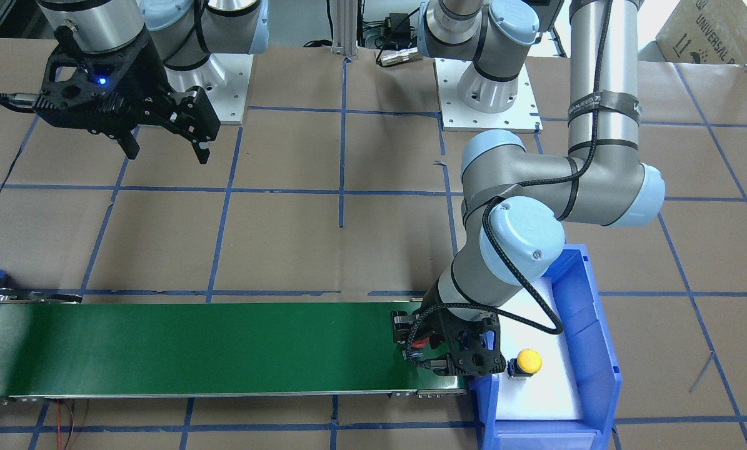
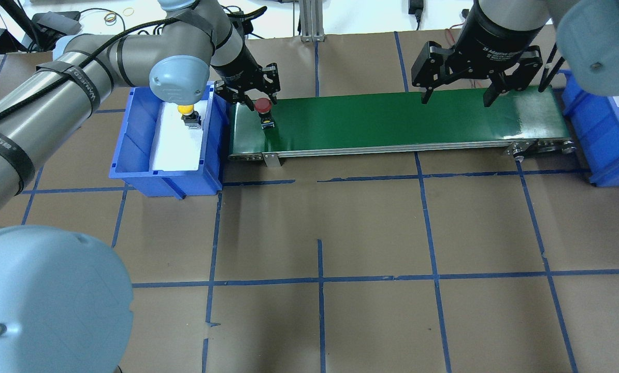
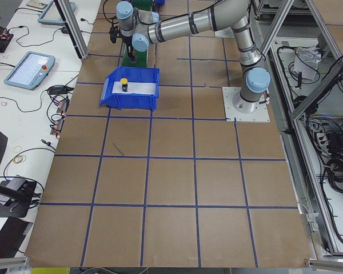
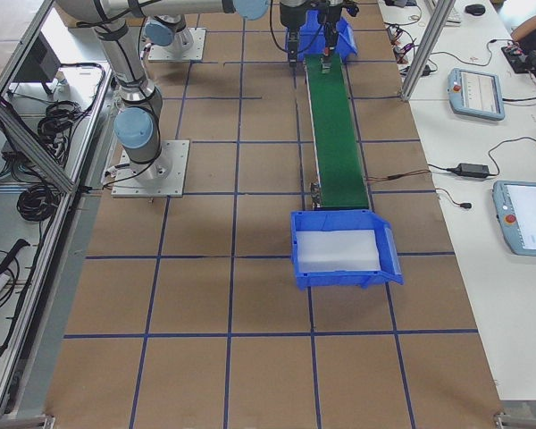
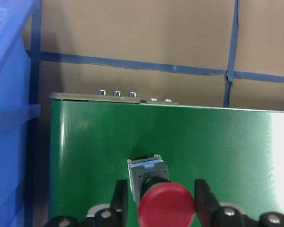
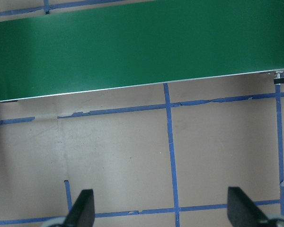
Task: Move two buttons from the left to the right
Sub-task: 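Open the left gripper to release the red button on the belt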
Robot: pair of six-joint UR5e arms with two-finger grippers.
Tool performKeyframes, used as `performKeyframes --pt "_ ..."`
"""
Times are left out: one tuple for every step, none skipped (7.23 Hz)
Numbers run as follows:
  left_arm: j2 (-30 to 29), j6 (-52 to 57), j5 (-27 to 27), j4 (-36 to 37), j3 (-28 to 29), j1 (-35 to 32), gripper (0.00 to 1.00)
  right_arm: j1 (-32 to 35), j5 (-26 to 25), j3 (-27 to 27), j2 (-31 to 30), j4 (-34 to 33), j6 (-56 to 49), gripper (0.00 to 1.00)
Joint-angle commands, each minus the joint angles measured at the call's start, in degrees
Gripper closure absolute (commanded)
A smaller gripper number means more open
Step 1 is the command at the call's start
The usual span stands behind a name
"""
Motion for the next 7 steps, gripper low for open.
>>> performKeyframes --pt "2.69 0.18 -1.03 -0.61 0.37 0.09 0.00 -0.47 0.01 -0.49 0.08 -0.24 0.12 0.00" --pt "5.41 0.45 -0.33 -3.75 0.46 0.61 0.00 -0.56 0.01 -1.45 0.35 -0.24 0.12 0.00" --pt "6.75 2.45 1.76 -4.99 0.20 4.09 0.00 -0.65 0.01 -1.55 0.61 -0.06 0.12 0.00" --pt "7.37 8.56 2.48 -9.18 -0.24 8.83 0.00 -0.65 0.01 -1.55 0.61 -0.06 0.12 0.00" --pt "7.29 15.50 4.14 -9.83 0.19 12.88 0.00 -0.65 0.09 -1.55 0.61 0.11 0.04 0.00" --pt "6.59 19.05 5.37 -10.54 0.55 16.05 0.00 -0.57 0.01 -1.55 0.61 0.03 0.04 0.00" --pt "5.80 26.39 8.35 -10.28 0.72 17.30 0.00 -0.57 0.01 -1.55 0.61 0.11 0.04 0.00"
